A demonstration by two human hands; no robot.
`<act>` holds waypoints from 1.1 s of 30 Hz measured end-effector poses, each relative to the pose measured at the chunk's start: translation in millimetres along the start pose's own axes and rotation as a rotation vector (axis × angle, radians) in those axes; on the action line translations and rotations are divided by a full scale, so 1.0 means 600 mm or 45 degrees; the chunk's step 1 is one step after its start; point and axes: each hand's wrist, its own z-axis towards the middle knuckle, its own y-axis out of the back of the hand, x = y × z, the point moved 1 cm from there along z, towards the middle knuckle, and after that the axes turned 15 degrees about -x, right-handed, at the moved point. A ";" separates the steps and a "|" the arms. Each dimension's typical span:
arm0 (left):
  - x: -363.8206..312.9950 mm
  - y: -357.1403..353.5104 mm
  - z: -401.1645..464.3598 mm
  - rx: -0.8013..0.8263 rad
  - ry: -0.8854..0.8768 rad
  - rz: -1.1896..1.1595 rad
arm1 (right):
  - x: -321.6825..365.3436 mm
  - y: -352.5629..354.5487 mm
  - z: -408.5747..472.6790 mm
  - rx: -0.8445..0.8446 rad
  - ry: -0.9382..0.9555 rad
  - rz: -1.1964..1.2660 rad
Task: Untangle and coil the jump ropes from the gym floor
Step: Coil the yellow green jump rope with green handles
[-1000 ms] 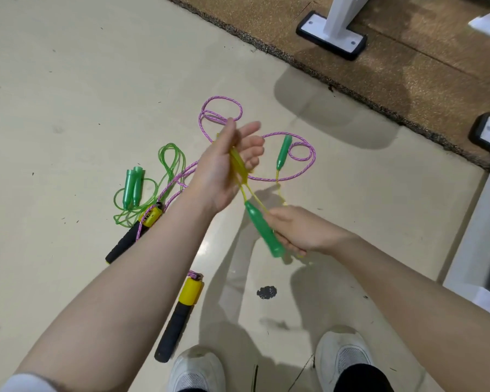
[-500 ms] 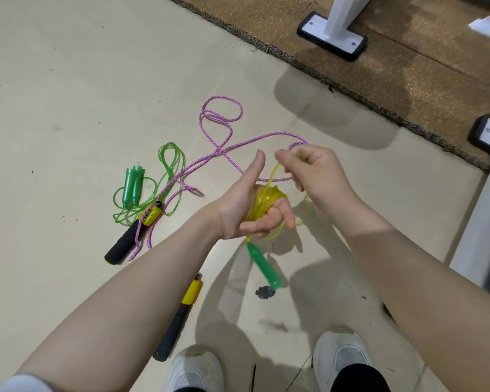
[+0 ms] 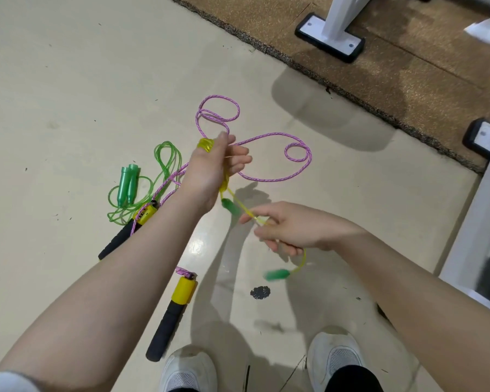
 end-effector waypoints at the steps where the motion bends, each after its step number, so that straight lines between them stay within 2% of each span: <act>1: 0.004 0.005 0.000 0.000 -0.020 0.142 | 0.008 0.002 -0.002 0.113 -0.001 -0.025; 3: 0.009 0.009 -0.015 0.151 -0.006 0.428 | 0.029 0.021 -0.014 0.227 0.077 0.010; 4: 0.010 0.009 -0.025 0.256 -0.011 0.595 | 0.040 0.032 -0.019 0.202 0.138 0.053; 6: 0.015 0.008 -0.039 0.501 0.023 0.832 | 0.054 0.053 -0.018 -0.014 0.267 0.199; 7: 0.021 0.007 -0.044 0.673 0.134 0.793 | 0.054 0.065 -0.014 -0.194 0.289 0.318; 10: 0.035 0.000 -0.052 1.081 0.562 0.397 | 0.038 0.088 0.006 -0.648 0.228 0.655; 13: 0.026 -0.019 -0.059 1.356 0.649 0.058 | 0.001 0.075 0.029 -0.887 0.123 0.773; 15: 0.011 -0.027 -0.061 1.453 0.596 -0.081 | -0.027 0.056 0.036 -0.879 0.052 0.709; 17: -0.002 -0.029 -0.057 1.408 0.511 -0.175 | -0.042 0.032 0.033 -0.734 0.002 0.533; 18: -0.006 -0.029 -0.054 1.306 0.455 -0.197 | -0.045 0.017 0.031 -0.651 -0.036 0.452; 22: -0.001 -0.022 -0.028 0.547 0.271 -0.152 | -0.031 -0.030 0.020 -0.350 -0.144 0.343; 24: 0.011 -0.013 -0.012 0.314 0.182 -0.110 | -0.014 -0.034 0.013 -0.181 -0.093 0.131; 26: 0.021 -0.004 -0.005 0.214 0.147 -0.029 | 0.004 -0.022 0.009 -0.098 0.006 -0.144; 27: 0.024 -0.001 -0.006 0.213 0.167 0.022 | 0.011 -0.011 0.009 -0.142 0.108 -0.288; 29: 0.026 0.001 -0.012 0.286 0.236 0.171 | 0.024 0.014 0.011 -0.378 0.393 -0.469; 31: 0.021 -0.004 -0.020 0.365 0.311 0.259 | 0.033 0.031 0.008 -0.568 0.629 -0.341; 33: 0.013 -0.012 -0.024 0.410 0.347 0.267 | 0.036 0.032 0.002 -0.693 0.662 -0.156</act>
